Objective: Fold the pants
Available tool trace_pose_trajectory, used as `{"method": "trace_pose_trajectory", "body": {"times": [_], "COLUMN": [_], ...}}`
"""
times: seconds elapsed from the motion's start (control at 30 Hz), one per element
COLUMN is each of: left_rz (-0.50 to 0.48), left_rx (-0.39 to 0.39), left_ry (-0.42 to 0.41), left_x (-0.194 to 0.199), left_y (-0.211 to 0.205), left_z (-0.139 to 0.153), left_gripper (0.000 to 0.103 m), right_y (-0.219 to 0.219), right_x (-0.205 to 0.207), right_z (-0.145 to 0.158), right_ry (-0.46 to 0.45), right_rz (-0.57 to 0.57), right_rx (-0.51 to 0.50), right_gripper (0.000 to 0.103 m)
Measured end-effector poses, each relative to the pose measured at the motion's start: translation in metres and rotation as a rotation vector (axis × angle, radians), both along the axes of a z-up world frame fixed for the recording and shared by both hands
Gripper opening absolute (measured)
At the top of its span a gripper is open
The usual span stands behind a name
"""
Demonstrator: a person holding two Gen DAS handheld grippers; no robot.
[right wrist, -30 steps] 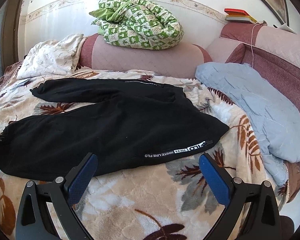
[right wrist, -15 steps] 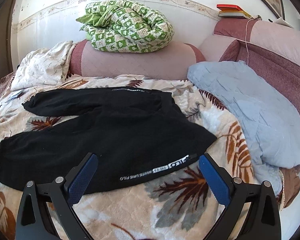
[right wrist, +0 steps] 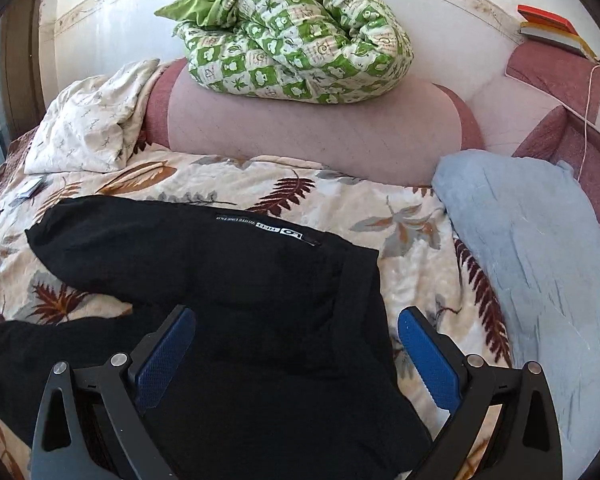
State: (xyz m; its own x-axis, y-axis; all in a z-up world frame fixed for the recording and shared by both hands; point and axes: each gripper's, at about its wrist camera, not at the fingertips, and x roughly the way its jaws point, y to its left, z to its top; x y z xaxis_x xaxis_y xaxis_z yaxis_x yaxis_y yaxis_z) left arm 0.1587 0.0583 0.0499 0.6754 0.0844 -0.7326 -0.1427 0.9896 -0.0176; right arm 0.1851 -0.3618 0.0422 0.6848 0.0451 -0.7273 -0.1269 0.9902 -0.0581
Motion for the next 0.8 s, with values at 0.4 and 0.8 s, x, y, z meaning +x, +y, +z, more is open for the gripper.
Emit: {"method": "trace_pose_trajectory", "body": {"times": [0.4,0.8], "left_rz": [-0.079,-0.106], "left_rx": [0.054,0.1], "left_ry": [0.073,0.075], "left_x": [0.028,0.017], "left_y": [-0.044,-0.056], "left_z": [-0.041,-0.042], "left_gripper": [0.061,0.061], "right_y": [0.034,0.024], "right_x": [0.01,-0.002], "right_z": [-0.042,-0.035], "right_ry": [0.016,-0.019], "right_rz": [0.035,0.02], "right_rx": [0.036,-0.025], "right_gripper": [0.103,0.103]}}
